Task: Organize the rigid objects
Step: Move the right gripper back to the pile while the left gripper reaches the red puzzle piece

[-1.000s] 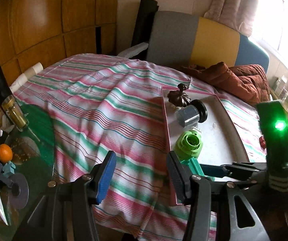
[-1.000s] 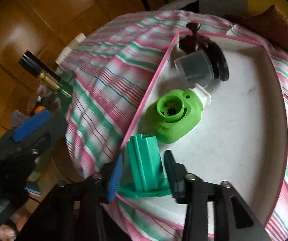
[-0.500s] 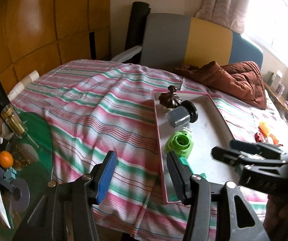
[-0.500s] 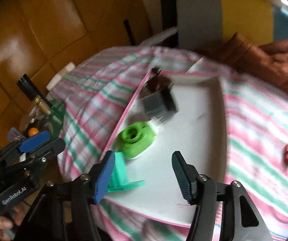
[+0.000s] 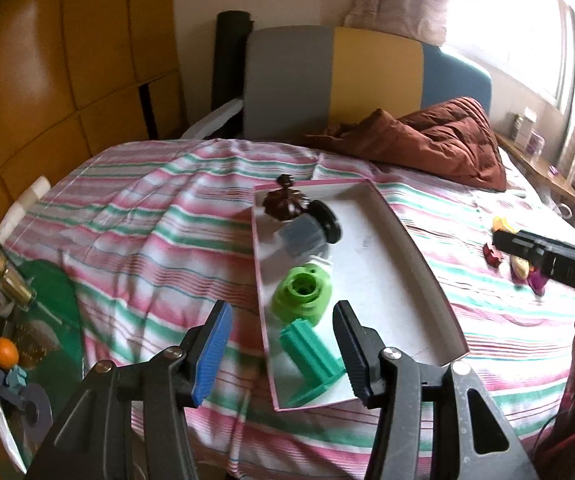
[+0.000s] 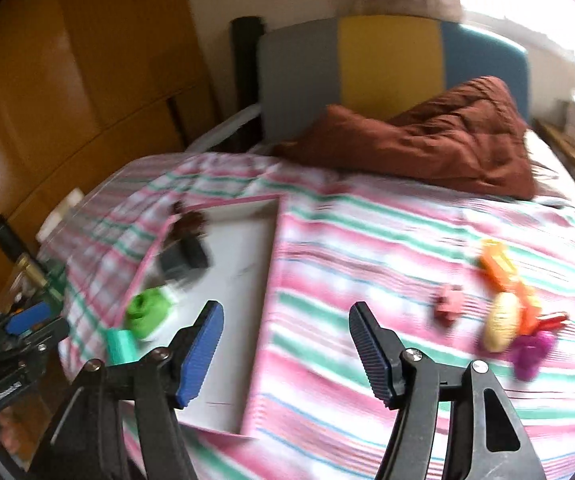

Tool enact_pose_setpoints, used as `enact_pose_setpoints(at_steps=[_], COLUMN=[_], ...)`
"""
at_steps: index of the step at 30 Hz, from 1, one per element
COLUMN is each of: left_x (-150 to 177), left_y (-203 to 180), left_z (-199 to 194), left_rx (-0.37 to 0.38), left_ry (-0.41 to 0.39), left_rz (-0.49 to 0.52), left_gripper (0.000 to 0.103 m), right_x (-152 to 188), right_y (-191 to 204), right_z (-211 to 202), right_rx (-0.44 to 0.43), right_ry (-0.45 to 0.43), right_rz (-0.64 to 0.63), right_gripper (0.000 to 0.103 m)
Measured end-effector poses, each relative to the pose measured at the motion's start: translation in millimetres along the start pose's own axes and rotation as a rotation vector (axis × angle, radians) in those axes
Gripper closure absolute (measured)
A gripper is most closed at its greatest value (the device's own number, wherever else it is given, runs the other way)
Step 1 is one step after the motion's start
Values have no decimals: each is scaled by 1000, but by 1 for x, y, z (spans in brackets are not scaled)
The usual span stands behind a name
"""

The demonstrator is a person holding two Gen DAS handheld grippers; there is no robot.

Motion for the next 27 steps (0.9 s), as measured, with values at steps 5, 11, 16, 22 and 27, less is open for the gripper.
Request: enact_pose_setpoints(at_steps=[5,11,16,22,27], left_x=[-6,-16,-22,-28,-32], left_y=[-25,-57,-87,-130,-176], left_z=[-3,-7,-8,-5,3], left_rx=[32,65,100,177,245], left_ry=[-7,-28,-32,0,36], left_rz=[49,107,155,196,250], left_gripper=[50,50,50,50,50], right_x=[-6,-12,8,39,38], right_y=[-59,-145,-221,-282,-284], right_z=[-30,-75,-106,-133,-133], right_rx=[108,273,441,474,439], right_ry=[-48,-135,-201,-267,-275], right_rz=[70,163,298,597,630], right_gripper=[33,31,31,31,31])
Point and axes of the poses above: each gripper's, at about its wrist camera, not at the fingertips, and z roughly the way its jaws point, y to its left, x to its underside, the point moved 7 cm from there along z, roughly the way its jaws point, and after that the axes turned 12 degrees about -x, right-handed, at the moved point
